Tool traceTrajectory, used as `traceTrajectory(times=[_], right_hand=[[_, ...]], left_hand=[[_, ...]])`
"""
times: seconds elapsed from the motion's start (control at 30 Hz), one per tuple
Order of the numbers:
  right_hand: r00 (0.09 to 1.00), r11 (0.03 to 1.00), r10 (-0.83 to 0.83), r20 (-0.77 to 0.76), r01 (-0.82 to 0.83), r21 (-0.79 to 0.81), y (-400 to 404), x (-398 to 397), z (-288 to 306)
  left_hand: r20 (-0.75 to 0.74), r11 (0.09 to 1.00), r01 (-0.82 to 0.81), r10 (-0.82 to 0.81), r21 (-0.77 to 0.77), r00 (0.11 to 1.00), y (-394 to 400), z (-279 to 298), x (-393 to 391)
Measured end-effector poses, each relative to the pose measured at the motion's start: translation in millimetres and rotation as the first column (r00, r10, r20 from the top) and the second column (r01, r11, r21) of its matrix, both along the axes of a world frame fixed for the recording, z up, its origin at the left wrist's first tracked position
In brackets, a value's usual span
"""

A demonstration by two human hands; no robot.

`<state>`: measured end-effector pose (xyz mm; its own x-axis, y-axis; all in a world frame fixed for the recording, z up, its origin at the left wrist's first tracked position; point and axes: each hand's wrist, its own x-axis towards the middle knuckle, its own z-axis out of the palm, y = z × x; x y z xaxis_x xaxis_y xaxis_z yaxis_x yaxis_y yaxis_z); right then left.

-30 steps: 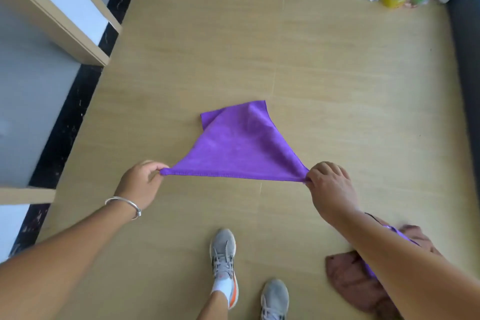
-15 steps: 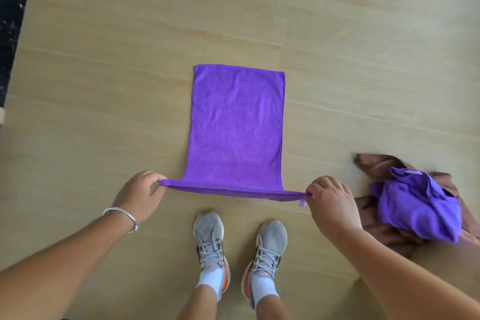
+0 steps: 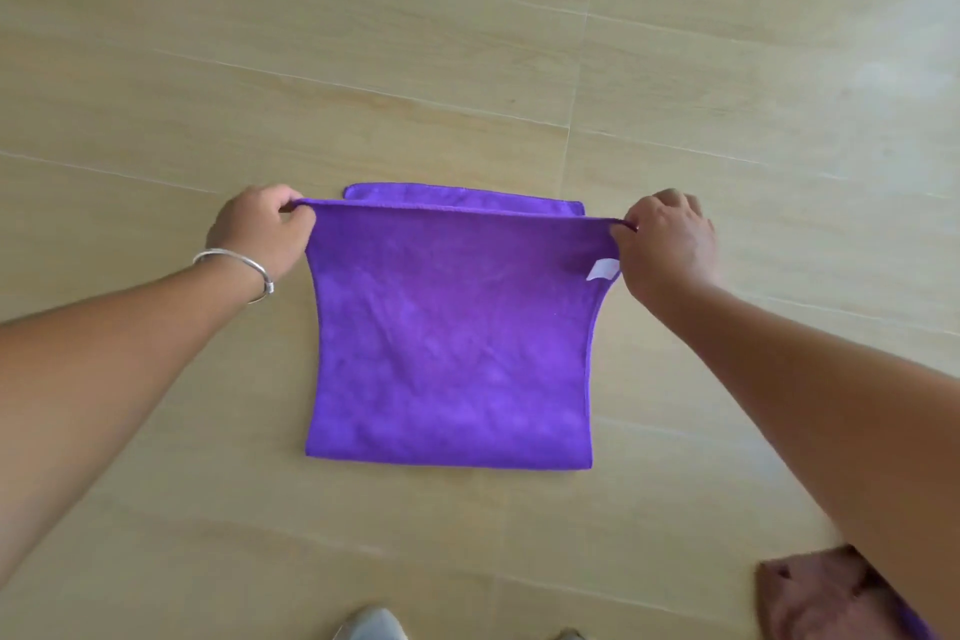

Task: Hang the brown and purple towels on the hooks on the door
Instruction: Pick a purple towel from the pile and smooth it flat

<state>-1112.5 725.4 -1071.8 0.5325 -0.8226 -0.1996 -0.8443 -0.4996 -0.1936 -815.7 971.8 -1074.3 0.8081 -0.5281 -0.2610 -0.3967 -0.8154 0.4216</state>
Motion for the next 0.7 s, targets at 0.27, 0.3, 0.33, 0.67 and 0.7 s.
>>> traceTrajectory(times=[0.27,0.3,0.33,0.67,0.7], right_hand=[[0.987,0.993,-0.064,0.15,0.078,-0.085,-33,56,-115],[0.985,0.995,0.009,0.175,0.008,-0.1,-23,53,-121],[0.975,0.988,0.128,0.181,-0.109,-0.113,-8,47,-127],[0.653,0.659,0.747,-0.121,-0.752,0.015,90,-26,-163],[0.653,0.659,0.746,-0.131,-0.752,0.006,79,-16,-164]], left_hand=[[0.196,0.979,-0.01,0.051,-0.206,0.979,-60,-119,31],[0.239,0.971,0.078,-0.022,-0.227,0.971,-55,-123,21],[0.313,0.953,0.238,-0.171,-0.19,0.934,-46,-125,7],[0.177,0.623,0.702,-0.778,0.344,0.604,69,-163,-97],[0.187,0.62,0.7,-0.78,0.355,0.597,58,-166,-84]])
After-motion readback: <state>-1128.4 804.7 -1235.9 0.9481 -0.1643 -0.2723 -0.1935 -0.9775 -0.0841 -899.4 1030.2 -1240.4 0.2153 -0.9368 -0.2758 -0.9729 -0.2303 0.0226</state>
